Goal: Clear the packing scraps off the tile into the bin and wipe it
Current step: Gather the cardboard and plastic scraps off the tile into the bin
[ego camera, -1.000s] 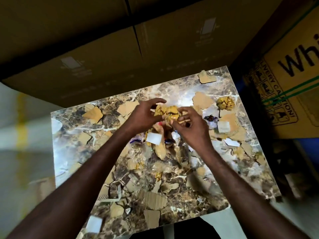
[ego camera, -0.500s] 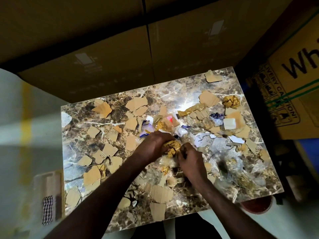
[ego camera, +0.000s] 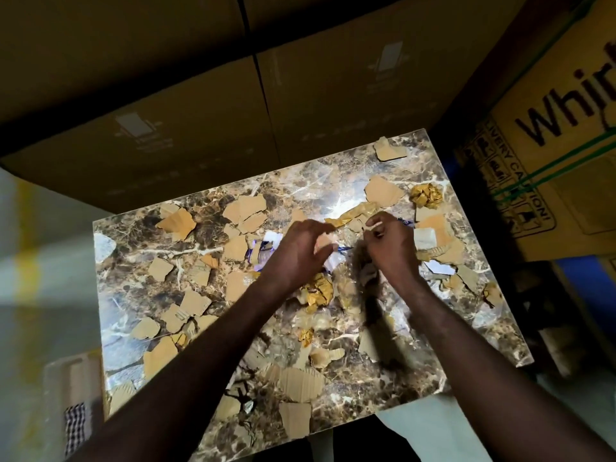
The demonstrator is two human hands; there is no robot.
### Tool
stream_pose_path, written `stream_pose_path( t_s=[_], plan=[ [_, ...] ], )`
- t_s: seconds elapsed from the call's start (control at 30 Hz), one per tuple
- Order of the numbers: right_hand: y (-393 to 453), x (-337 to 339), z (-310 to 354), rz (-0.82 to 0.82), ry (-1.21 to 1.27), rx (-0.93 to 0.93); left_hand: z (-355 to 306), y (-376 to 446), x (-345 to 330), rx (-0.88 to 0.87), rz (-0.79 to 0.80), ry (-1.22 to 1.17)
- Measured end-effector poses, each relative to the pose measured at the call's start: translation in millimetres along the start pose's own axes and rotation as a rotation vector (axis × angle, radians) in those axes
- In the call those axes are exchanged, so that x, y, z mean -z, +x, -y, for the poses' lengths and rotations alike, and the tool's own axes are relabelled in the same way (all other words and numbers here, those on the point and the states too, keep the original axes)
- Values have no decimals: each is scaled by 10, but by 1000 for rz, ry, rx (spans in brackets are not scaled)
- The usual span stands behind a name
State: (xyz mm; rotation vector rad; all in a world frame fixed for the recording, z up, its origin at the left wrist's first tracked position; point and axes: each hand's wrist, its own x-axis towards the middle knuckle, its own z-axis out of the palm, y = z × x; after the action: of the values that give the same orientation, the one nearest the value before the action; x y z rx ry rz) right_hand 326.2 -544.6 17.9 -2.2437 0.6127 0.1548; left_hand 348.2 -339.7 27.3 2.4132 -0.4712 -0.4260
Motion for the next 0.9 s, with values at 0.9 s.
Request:
stream_pose_path(
  t_s=[0.9],
  plan=[
    [679, -15, 26, 164, -102, 230, 109, 658, 344, 142, 57, -271]
  ],
)
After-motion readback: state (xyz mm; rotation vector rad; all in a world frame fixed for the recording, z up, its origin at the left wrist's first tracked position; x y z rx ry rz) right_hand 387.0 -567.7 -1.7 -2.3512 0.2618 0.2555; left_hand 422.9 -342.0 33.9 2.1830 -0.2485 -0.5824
